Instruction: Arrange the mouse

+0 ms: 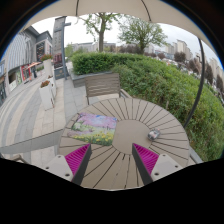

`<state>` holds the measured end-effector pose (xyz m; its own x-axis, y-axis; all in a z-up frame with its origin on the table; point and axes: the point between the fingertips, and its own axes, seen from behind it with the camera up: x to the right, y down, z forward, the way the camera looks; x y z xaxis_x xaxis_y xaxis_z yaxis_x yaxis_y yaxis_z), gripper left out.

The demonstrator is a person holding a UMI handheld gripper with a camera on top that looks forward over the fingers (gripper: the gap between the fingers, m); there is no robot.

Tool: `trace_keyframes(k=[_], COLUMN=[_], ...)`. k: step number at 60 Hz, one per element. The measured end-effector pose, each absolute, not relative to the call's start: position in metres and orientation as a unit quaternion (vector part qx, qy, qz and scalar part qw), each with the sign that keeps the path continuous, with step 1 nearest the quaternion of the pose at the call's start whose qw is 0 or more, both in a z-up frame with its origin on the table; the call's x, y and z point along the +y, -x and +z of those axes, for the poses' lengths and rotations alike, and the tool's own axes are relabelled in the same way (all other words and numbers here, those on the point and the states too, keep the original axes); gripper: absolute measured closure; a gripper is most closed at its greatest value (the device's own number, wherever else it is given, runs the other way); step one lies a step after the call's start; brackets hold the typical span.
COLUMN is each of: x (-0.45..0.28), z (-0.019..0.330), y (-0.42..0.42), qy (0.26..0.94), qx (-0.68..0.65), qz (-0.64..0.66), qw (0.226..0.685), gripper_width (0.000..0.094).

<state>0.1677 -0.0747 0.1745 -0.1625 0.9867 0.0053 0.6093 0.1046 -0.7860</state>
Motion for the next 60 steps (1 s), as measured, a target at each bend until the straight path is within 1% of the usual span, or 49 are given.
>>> trace_keyframes(k=[2, 3, 4, 7, 8, 12, 26, 31, 37, 50, 56, 60], x=[-0.063, -0.061, -0.045, -0.031, -0.017, 0.007, 0.069, 0.083, 0.093, 0.11, 0.109, 0.114], z=[0.17, 0.158, 0.163, 0.149, 0.152, 0.139, 0.1, 0.087, 0.072, 0.025, 0.012, 0.005], y=[-0.165, -0.161, -0.164, -0.157, -0.162, -0.157, -0.14, -0.12, -0.095, -0.039, -0.015, 0.001], qy=[0.59, 0.595, 0.599, 0.613, 0.617, 0.631, 0.646, 0.641, 0.637, 0.641, 0.643, 0.642], qx=[-0.678, -0.673, -0.67, -0.658, -0.656, -0.645, -0.619, -0.612, -0.605, -0.6, -0.599, -0.6], qz=[0.329, 0.326, 0.324, 0.316, 0.314, 0.303, 0.297, 0.299, 0.308, 0.308, 0.316, 0.313], qw=[0.29, 0.294, 0.294, 0.301, 0.301, 0.308, 0.333, 0.354, 0.365, 0.367, 0.357, 0.36], gripper_width=[0.01, 0.0101, 0.0101, 0.01, 0.01, 0.0097, 0.0088, 0.0088, 0.0089, 0.0093, 0.0093, 0.0096])
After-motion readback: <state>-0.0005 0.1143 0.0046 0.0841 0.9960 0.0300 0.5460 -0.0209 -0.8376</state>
